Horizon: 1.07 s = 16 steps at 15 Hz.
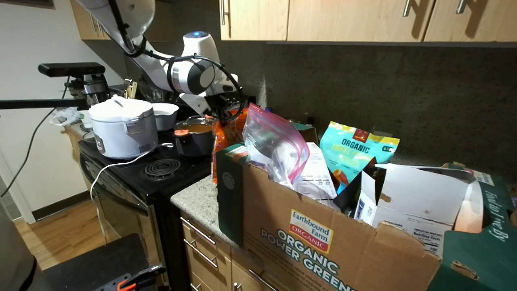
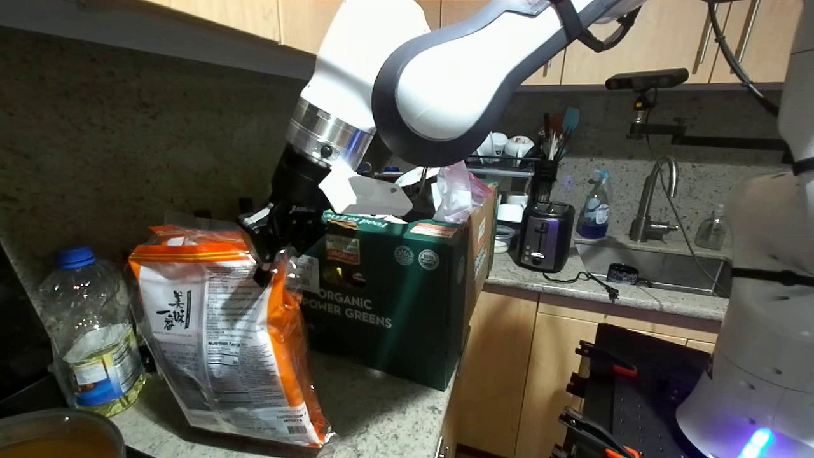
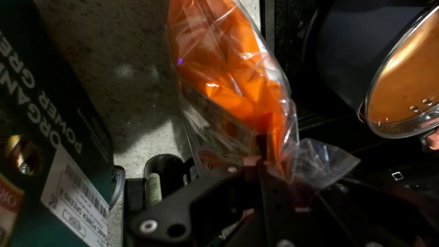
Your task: Remove the orange packet from the green box
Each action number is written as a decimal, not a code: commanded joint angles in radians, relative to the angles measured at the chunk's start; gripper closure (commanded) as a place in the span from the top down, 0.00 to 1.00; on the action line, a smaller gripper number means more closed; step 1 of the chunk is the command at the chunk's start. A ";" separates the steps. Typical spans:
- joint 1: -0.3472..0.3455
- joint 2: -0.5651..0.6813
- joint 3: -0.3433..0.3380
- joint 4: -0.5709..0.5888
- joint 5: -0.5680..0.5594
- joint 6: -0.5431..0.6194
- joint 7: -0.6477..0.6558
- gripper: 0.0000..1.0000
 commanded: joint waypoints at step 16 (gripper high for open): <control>0.057 0.063 -0.080 0.175 -0.306 -0.257 0.016 0.01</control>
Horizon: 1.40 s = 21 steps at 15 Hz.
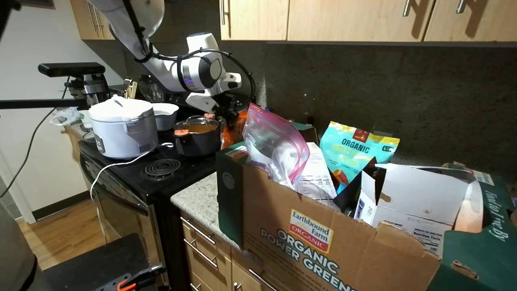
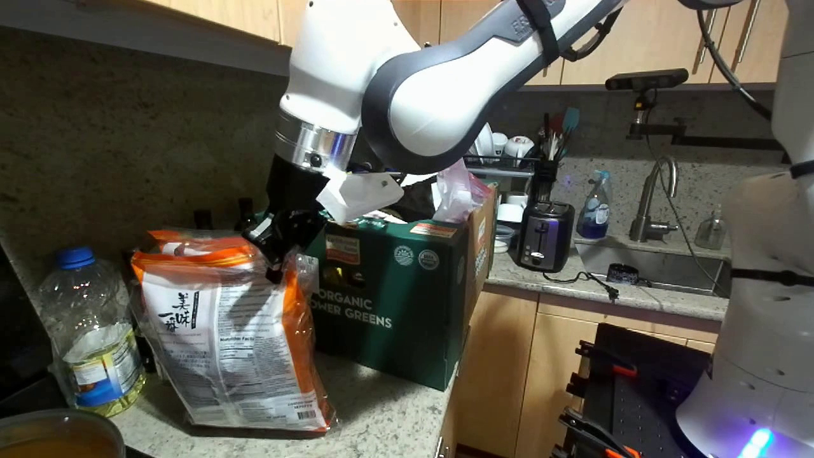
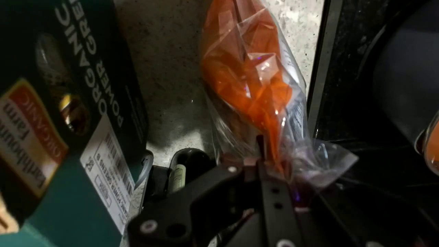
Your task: Remove the orange packet from the green box
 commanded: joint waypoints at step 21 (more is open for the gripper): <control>0.001 0.093 -0.152 0.298 -0.207 -0.260 0.028 0.01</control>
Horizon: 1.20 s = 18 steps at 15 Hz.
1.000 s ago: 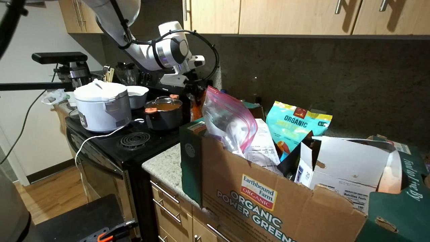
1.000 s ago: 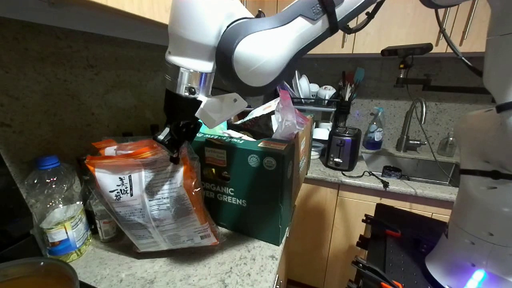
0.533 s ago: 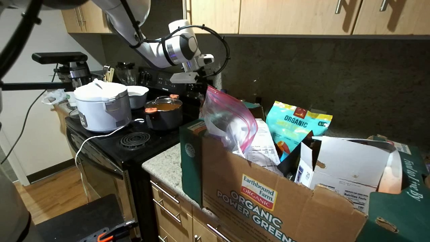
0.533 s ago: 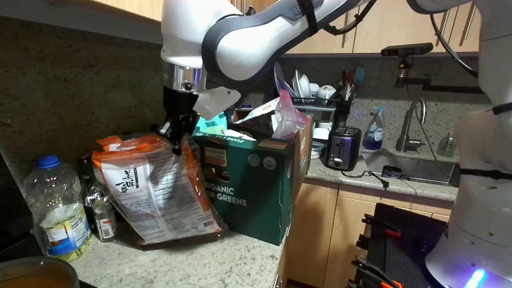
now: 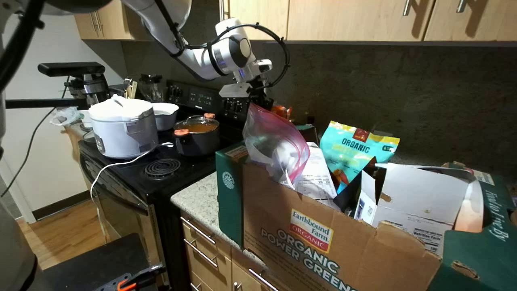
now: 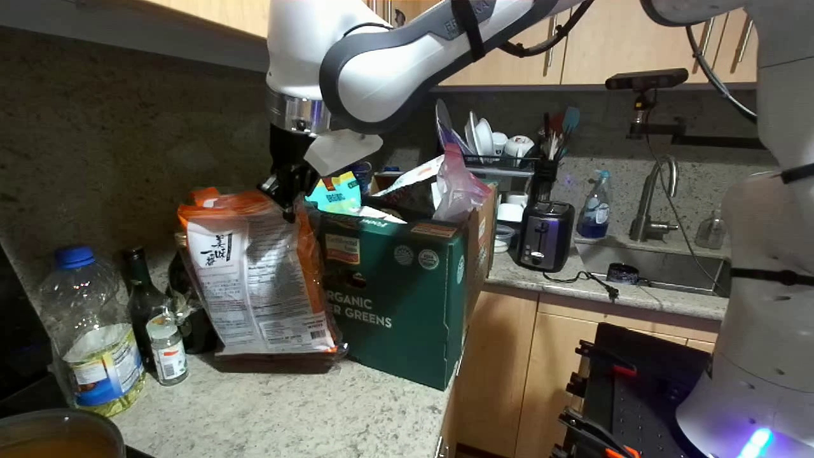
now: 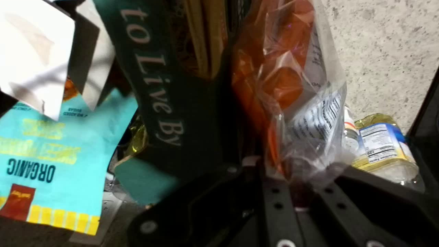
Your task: Remove the orange packet from the green box
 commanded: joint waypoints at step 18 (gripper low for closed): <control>0.003 -0.014 -0.009 -0.087 0.007 0.025 0.216 0.29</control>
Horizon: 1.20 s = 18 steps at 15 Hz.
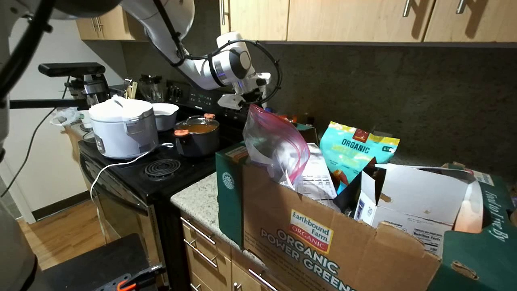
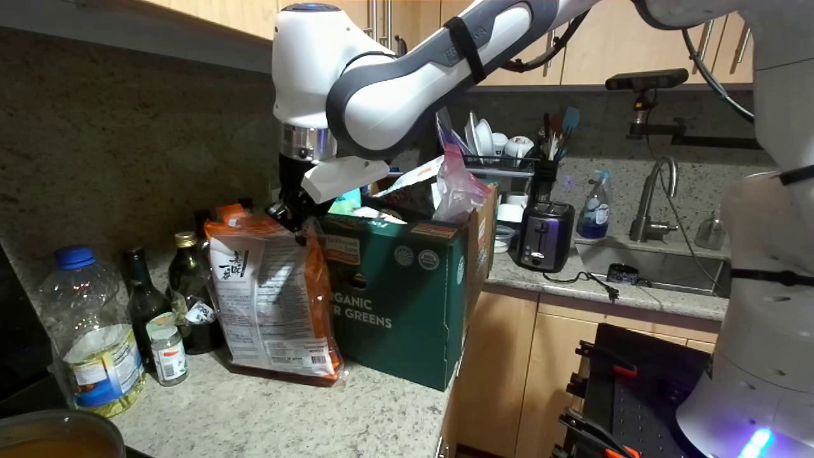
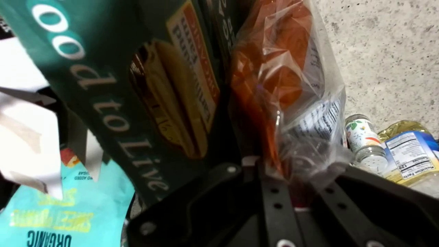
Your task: Remove the orange packet from the green box
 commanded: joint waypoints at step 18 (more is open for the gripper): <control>-0.024 -0.297 0.083 -0.214 0.079 -0.053 0.078 1.00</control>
